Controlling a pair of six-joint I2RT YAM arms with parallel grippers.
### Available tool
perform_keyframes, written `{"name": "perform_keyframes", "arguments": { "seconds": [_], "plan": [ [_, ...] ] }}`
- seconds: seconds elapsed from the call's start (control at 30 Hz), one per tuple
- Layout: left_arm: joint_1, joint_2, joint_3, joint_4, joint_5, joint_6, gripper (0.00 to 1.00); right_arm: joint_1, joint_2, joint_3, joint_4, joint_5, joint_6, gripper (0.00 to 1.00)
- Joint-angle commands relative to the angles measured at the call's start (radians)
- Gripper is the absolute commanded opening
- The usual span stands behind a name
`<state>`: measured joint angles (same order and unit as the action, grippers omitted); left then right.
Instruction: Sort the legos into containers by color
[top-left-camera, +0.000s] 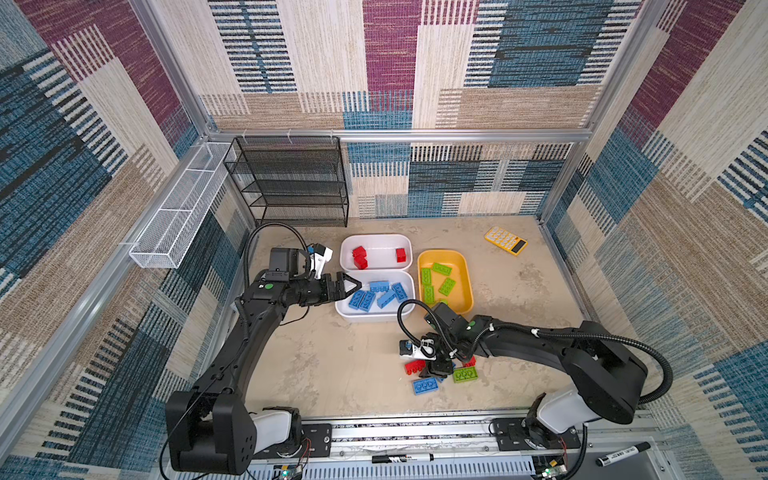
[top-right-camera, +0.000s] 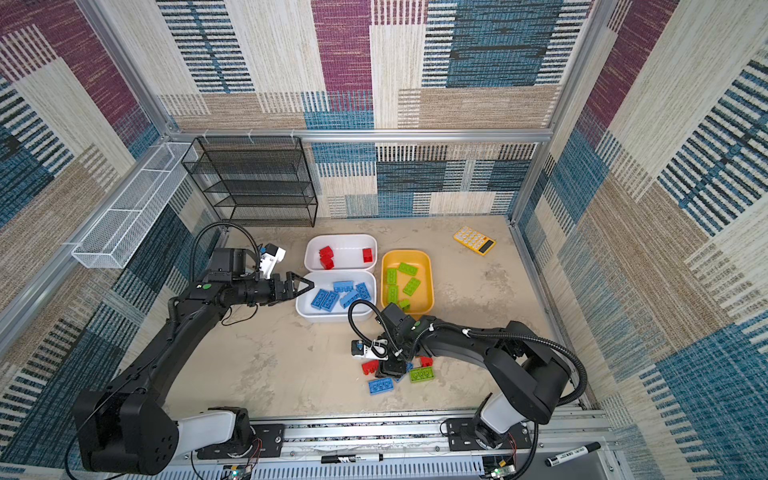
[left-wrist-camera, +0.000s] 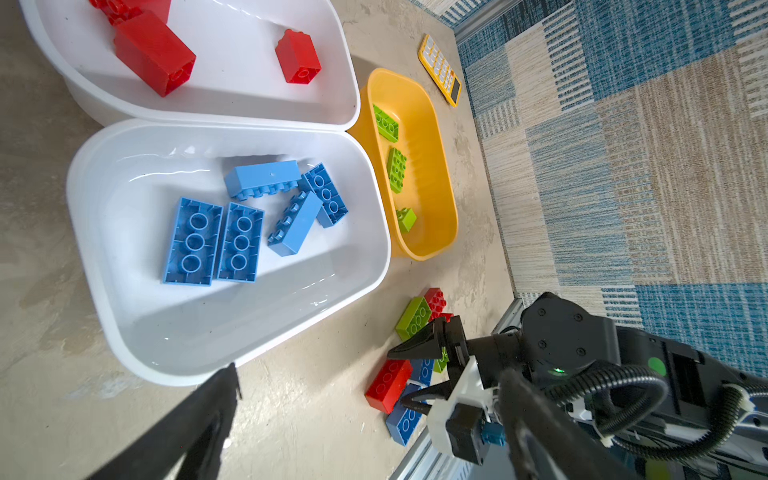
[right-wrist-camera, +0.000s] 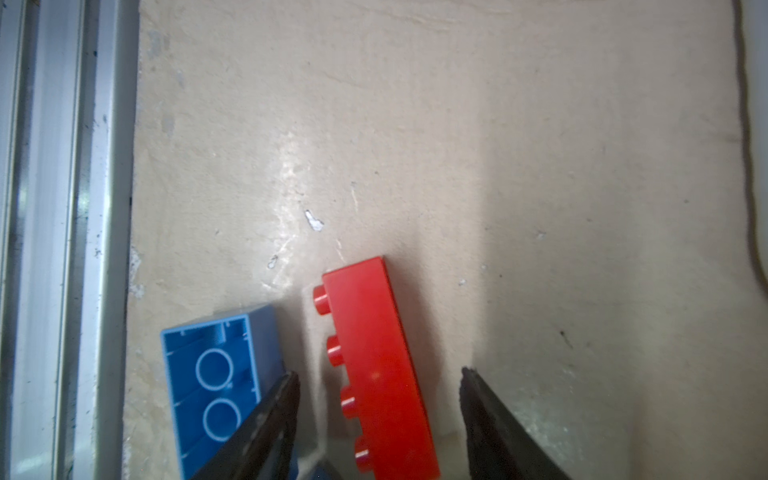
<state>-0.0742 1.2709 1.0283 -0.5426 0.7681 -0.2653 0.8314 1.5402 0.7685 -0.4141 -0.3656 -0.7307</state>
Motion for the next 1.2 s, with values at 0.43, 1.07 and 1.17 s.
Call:
{"name": "perform_keyframes", "arguments": {
  "seconds": [0.43, 1.07, 1.17],
  "plan": [
    [0.008, -0.008, -0.010, 0.004, 0.008, 0.028, 0.99, 0.013, 0.080, 0.072, 0.063, -0.017, 0.018, 0.35],
    [0.027, -0.018, 0.043, 0.024, 0.041, -0.005, 0.99, -0.164, 0.034, 0.341, -0.007, -0.145, -0.024, 0.37],
    [0.031, -0.036, 0.022, 0.032, 0.035, -0.011, 0.99, -0.142, 0.017, 0.287, -0.031, -0.170, -0.030, 0.48]
  ]
}}
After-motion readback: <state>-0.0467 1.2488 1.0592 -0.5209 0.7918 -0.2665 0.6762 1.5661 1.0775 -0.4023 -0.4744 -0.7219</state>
